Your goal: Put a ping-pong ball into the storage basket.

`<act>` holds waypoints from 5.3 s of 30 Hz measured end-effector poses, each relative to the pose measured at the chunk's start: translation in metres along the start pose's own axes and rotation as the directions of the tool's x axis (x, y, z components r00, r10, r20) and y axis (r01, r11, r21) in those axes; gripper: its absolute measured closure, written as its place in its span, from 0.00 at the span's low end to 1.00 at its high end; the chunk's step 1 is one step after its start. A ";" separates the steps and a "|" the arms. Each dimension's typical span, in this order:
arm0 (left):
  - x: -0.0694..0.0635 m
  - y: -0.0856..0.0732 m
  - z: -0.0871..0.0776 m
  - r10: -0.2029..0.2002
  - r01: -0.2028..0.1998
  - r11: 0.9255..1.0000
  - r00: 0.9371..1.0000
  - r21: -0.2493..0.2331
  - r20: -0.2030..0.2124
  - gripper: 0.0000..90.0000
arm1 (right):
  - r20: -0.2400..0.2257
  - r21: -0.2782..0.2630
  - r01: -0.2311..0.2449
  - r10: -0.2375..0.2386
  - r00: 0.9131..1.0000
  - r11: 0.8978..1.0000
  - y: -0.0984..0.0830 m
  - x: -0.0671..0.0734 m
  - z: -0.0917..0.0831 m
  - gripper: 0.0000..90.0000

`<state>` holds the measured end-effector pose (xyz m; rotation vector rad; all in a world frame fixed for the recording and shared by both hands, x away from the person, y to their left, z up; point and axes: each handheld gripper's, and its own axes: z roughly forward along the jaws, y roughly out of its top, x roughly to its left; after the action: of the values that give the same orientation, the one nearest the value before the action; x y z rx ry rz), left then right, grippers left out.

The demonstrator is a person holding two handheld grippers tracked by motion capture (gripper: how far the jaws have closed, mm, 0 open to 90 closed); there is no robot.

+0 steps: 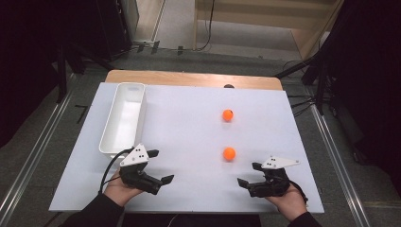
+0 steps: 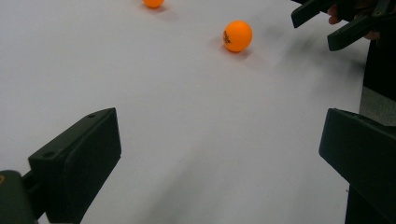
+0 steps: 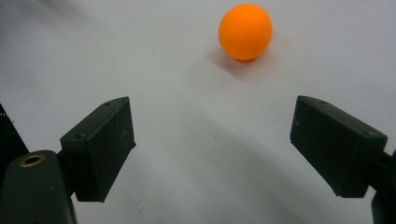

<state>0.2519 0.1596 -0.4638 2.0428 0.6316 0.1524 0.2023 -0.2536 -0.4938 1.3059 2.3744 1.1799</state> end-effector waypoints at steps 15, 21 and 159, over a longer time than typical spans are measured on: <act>0.004 0.004 0.009 -0.012 0.012 1.000 1.000 -0.009 -0.023 0.00 | -0.006 0.004 0.003 -0.003 1.000 1.000 0.000 0.001 0.000 0.14; 0.004 0.005 0.012 -0.012 0.012 1.000 0.999 -0.011 -0.031 0.00 | -0.005 0.005 0.003 -0.003 1.000 1.000 0.000 0.001 0.000 0.14; -0.002 0.055 0.106 0.021 -0.021 1.000 0.999 -0.015 0.046 0.01 | -0.017 0.042 0.045 -0.044 0.999 0.998 -0.001 0.005 0.004 0.14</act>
<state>0.3077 0.0547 -0.4741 2.0337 0.5790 0.1215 0.2007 -0.2478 -0.4965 1.2533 2.4399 1.1381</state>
